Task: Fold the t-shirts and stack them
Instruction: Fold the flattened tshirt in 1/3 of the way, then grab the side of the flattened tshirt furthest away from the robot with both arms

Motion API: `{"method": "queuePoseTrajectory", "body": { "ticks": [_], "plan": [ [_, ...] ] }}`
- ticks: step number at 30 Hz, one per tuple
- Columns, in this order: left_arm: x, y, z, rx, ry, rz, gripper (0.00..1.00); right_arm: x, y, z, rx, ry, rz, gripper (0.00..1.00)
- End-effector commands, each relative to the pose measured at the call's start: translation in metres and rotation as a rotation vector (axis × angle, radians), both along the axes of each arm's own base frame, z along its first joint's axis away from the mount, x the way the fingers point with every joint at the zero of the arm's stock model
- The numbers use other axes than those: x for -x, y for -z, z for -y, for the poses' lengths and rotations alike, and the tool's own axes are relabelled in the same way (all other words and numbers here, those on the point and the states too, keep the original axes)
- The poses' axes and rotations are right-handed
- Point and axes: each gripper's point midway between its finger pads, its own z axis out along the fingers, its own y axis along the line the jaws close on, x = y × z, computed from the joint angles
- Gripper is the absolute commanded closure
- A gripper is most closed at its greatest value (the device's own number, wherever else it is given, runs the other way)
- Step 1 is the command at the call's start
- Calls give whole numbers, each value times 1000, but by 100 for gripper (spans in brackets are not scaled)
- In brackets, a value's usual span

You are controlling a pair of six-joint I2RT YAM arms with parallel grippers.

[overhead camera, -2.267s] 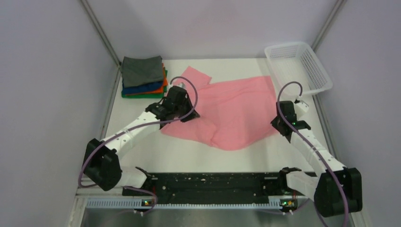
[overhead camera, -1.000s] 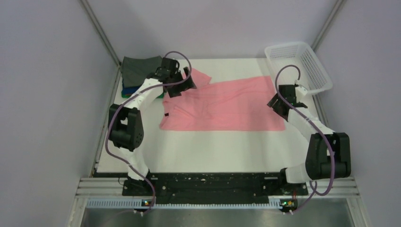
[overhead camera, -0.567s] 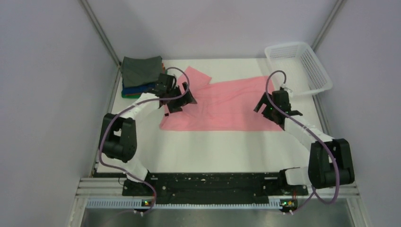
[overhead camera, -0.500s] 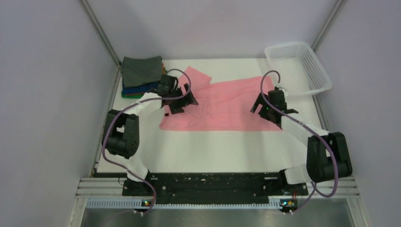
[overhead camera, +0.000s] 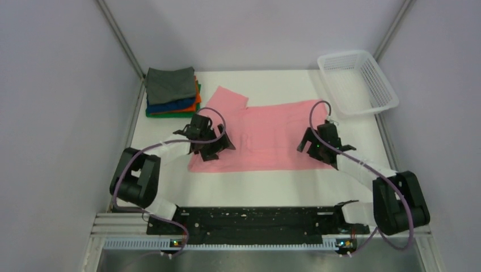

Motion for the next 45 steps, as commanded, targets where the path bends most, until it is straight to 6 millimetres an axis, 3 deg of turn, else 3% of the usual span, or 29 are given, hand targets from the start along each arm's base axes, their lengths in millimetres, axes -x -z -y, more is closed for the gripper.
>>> {"method": "queuePoseTrajectory", "body": {
  "ticks": [1, 5, 9, 12, 18, 21, 27, 29, 33, 37, 40, 45],
  "plan": [
    [66, 23, -15, -74, -27, -102, 1, 60, 11, 5, -14, -7, -116, 1],
    [109, 28, -20, -75, -83, -124, 1, 96, 7, 1, -75, -23, -128, 1],
    [134, 31, -29, -80, -131, -116, 1, 117, 0, 0, -115, -18, -123, 1],
    [140, 30, -32, -71, -150, -104, 1, 124, -5, -5, -148, -18, -99, 1],
    [135, 19, -29, -70, -145, -78, 1, 136, 3, -9, -154, -8, -149, 1],
    [121, 3, -31, -109, -141, -31, 1, 130, -3, -5, -129, 0, -122, 1],
    [71, -57, -26, -164, -129, 140, 1, 132, -5, 1, -114, 34, -126, 1],
    [56, -72, -26, -194, -135, 181, 1, 127, -13, -2, -121, 16, -104, 1],
    [30, -90, -27, -257, -138, 225, 1, 103, -40, -8, -124, -19, 8, 1],
    [4, -102, -27, -287, -147, 260, 1, 62, -59, -22, -134, -65, 156, 1],
    [-20, -103, -33, -290, -168, 268, 1, 43, -44, -31, -127, -85, 146, 1],
    [-59, -89, -53, -360, -193, 216, 1, 54, -5, -21, -62, -53, 18, 2]
  ]
}}
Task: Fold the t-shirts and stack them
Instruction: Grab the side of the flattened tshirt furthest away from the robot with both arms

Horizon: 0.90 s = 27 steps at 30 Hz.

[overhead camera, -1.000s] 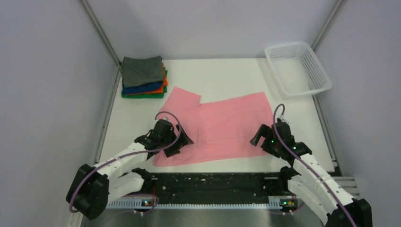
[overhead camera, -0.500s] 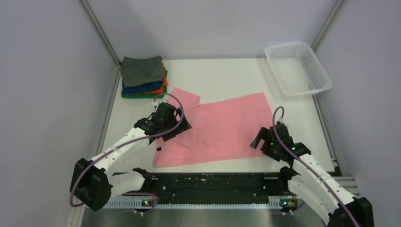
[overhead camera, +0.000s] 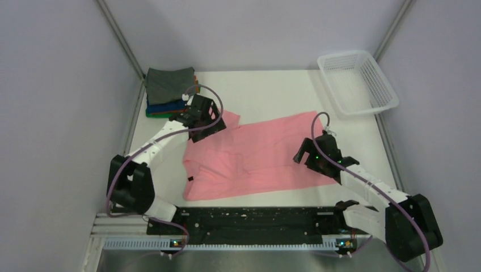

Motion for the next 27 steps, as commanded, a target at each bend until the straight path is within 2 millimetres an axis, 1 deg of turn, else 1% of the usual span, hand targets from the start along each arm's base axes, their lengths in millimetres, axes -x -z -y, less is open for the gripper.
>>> {"method": "queuePoseTrajectory", "body": {
  "ticks": [1, 3, 5, 6, 9, 11, 13, 15, 18, 19, 21, 23, 25, 27],
  "plan": [
    [-42, -2, -14, -61, -1, 8, 1, -10, -1, 3, 31, 8, 53, 1],
    [-61, 3, -15, -79, 10, -8, 1, 1, 5, 9, 42, 14, 37, 1],
    [-83, 15, -19, -105, 11, -47, 1, 13, 8, 13, 48, 19, 16, 1],
    [-92, 19, -23, -116, 7, -64, 2, 24, 13, 16, 51, 16, -21, 1],
    [-119, 35, -33, -154, -2, -105, 4, 42, 14, 17, 29, 15, -56, 1],
    [-134, 47, -40, -179, -16, -124, 5, 46, 10, 18, 21, 18, -51, 1],
    [-148, 58, -45, -201, -28, -136, 7, 42, 1, 17, 16, 12, -18, 1],
    [-164, 63, -49, -212, -29, -128, 9, 36, -12, 13, 4, -7, 15, 1],
    [-188, 63, -52, -240, -31, -116, 12, 23, -34, 4, -24, -37, 74, 1],
    [-191, 66, -51, -247, -21, -120, 13, 18, -41, 3, -27, -43, 99, 1],
    [-207, 63, -50, -256, -18, -82, 15, 8, -55, -1, -39, -48, 151, 1],
    [-218, 64, -52, -273, -25, -56, 16, 2, -64, -4, -54, -52, 185, 1],
    [-226, 65, -52, -284, -24, -36, 17, -2, -67, -6, -63, -53, 201, 1],
    [-231, 69, -52, -288, -17, -33, 23, -3, -67, -6, -63, -50, 207, 1]
  ]
}}
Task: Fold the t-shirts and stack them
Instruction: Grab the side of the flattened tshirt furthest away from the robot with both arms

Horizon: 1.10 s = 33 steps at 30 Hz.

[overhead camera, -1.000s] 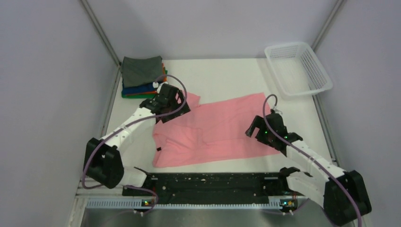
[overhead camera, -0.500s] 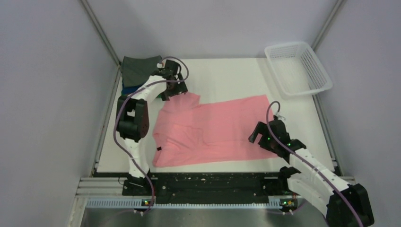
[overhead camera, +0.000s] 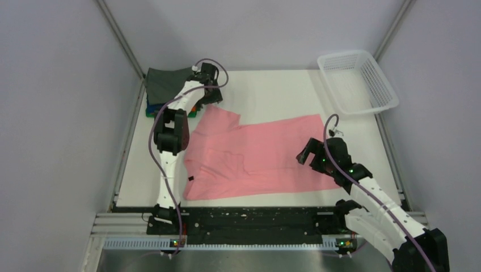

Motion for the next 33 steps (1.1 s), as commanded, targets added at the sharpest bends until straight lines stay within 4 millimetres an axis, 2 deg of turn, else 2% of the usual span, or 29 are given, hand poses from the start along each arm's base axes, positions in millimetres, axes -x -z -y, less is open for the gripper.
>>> {"method": "queuePoseTrajectory", "body": {
  "ticks": [1, 8, 12, 18, 24, 27, 30, 33],
  "plan": [
    [-21, -9, -3, -38, 20, 60, 26, -16, -25, -8, -23, -20, 92, 1],
    [-23, 12, -7, -63, 24, 35, 44, -16, -21, -6, -13, -9, 85, 1],
    [-24, 15, -14, -104, 19, 33, 46, -15, -21, -5, -14, -9, 84, 1],
    [-14, 18, -8, -78, 43, 0, 57, -22, -29, 7, 30, 55, 113, 1],
    [-7, 25, 3, -24, 85, -30, 80, -43, -50, 40, 151, 231, 161, 1],
    [-4, 27, 2, -27, 93, -41, 100, -58, -59, 44, 180, 285, 166, 1],
    [0, 20, 3, -30, 124, -44, 100, -73, -63, 43, 203, 296, 159, 1],
    [2, 1, 6, -11, 148, -17, 100, -91, -66, 40, 245, 294, 147, 1]
  ]
}}
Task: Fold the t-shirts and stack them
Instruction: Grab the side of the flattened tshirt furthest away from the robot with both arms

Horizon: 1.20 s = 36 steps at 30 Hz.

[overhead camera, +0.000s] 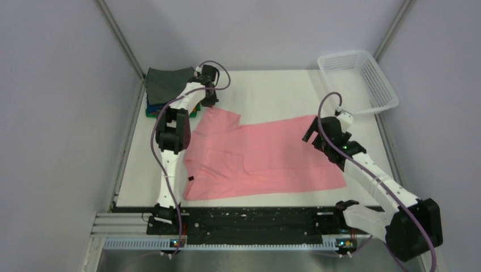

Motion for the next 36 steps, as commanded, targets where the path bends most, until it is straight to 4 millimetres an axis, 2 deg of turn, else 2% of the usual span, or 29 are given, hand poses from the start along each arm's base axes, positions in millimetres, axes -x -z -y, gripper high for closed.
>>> {"method": "queuePoseTrajectory", "body": {
  "ticks": [1, 7, 9, 14, 17, 21, 24, 28, 31, 36],
  "plan": [
    [16, -21, 7, 39, 64, -12, 100, -37, -21, 2, 71, 42, 40, 1],
    [23, -54, 23, 133, 122, 64, 100, -108, -11, 4, 170, 35, -49, 3],
    [25, -64, 27, 156, 137, 79, 100, -132, 4, 8, 205, 42, -110, 10],
    [37, -77, 41, 233, 188, 75, 100, -189, 25, 31, 286, 136, -162, 17],
    [47, -78, 49, 279, 206, 64, 100, -207, 44, 39, 364, 158, -206, 20],
    [58, -77, 54, 300, 213, 60, 100, -221, 58, 45, 407, 175, -228, 23],
    [66, -76, 54, 310, 205, 52, 100, -224, 71, 42, 412, 153, -253, 27],
    [72, -77, 55, 325, 193, 47, 100, -215, 87, 42, 402, 150, -289, 41],
    [76, -80, 56, 332, 190, 49, 100, -209, 89, 42, 392, 155, -298, 51],
    [83, -84, 58, 335, 190, 52, 100, -195, 82, 48, 390, 188, -294, 54]
  ]
}}
